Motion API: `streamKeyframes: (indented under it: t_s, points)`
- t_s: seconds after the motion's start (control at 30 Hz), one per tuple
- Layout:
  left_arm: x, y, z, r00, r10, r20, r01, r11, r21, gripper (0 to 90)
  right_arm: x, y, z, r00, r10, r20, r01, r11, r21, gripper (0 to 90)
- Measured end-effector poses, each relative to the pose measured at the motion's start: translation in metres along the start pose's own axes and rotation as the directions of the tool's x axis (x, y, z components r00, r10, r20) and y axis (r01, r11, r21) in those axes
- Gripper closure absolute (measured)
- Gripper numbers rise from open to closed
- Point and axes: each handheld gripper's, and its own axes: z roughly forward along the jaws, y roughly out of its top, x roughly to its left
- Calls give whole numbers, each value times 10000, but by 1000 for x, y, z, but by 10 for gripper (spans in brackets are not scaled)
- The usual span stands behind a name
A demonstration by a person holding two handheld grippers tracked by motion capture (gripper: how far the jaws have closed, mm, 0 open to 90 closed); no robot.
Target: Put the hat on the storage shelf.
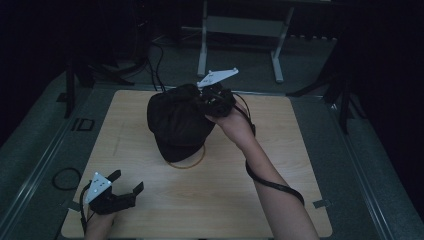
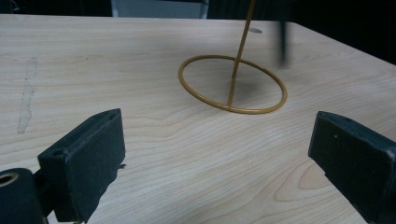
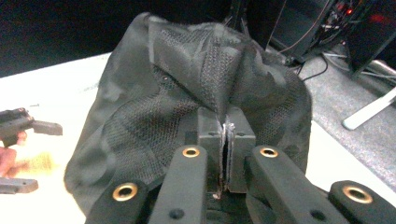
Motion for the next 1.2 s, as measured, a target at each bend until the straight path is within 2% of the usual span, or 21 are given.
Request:
streamKeyframes:
  t_s: [0.2,0.3,0.4,0.53,0.63,0.9,1.0,1.13,1.2]
  points:
    - [1,-1,0,10000,-62,27,62,10000,-4,45,1,-6,9,9997,232,47,-232,9997,-45,836]
    - [0,-1,0,10000,-36,44,36,10000,5,45,1,-7,13,9994,331,-42,-331,9995,-4,757]
    - [0,-1,1,10000,-41,80,41,10000,3,45,2,-8,17,9992,377,-96,-377,9993,20,723]
    - [0,-1,0,10000,-43,66,43,10000,14,45,1,-9,18,9968,752,-268,-757,9969,-191,640]
    - [1,-1,0,9999,-80,78,80,10000,-4,45,0,-11,20,9966,793,-244,-794,9968,-38,583]
    - [0,-3,1,10000,-12,9,11,10000,53,45,-3,-13,13,9947,1016,-183,-1018,9948,-102,425]
    - [-1,-4,2,10000,46,-42,-46,10000,58,45,-3,-15,10,9955,929,-190,-930,9957,-43,389]
    - [-1,-4,2,10000,-5,-85,5,10000,5,45,-5,-20,4,9947,1020,-159,-1024,9945,-242,345]
    - [-1,-4,3,10000,-4,-91,4,10000,23,46,-7,-22,1,9935,1094,-316,-1104,9933,-346,298]
